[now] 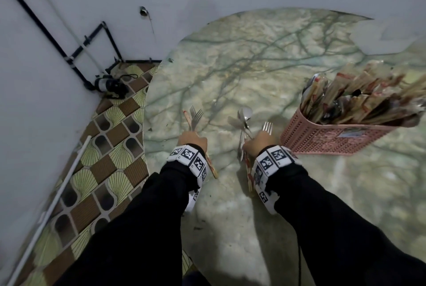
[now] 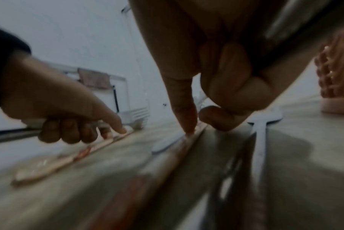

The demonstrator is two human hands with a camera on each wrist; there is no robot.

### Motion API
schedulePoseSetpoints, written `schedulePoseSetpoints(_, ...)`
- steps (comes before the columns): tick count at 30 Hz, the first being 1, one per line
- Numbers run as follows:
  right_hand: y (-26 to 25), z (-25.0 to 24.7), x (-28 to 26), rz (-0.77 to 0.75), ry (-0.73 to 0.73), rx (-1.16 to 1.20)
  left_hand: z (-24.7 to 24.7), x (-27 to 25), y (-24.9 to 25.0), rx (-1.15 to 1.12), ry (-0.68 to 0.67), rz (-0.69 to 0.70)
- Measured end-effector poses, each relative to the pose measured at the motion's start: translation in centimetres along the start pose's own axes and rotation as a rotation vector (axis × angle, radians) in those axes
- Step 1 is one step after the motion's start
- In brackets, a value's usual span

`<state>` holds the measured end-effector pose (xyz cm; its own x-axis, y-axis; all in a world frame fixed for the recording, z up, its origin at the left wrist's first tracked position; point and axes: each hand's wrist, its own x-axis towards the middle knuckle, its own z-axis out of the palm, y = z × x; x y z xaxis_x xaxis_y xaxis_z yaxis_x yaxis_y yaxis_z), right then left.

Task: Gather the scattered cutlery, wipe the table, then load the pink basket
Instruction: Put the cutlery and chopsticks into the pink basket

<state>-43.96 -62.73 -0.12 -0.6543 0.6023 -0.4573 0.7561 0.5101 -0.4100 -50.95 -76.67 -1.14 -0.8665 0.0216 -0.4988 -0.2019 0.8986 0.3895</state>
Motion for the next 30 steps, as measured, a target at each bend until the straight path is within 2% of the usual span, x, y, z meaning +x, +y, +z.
schedulePoseSetpoints(3,-0.3,0.8,-0.2,-0.055,0.021,-0.065,0.5,0.0,-0.2,0.054,0.008,0.024)
schedulePoseSetpoints(12,-0.1,1.0,-1.5,-0.064,0.037,-0.088,0.6,-0.5,0.4,0.09,0.055,0.086)
schedulePoseSetpoints(18,0.0,0.9,-1.5,-0.023,-0.006,-0.014,0.3,-1.1,0.5,0.091,0.005,0.139)
schedulePoseSetpoints(24,0.1,-0.9,-1.7,-0.045,0.004,0.029,0.4,-1.8,1.1,-0.11,-0.012,0.209)
schedulePoseSetpoints(30,1.2,-2.2,-1.5,-0.056,0.076,0.082,1.2,-2.8,3.1,-0.306,-0.013,0.278)
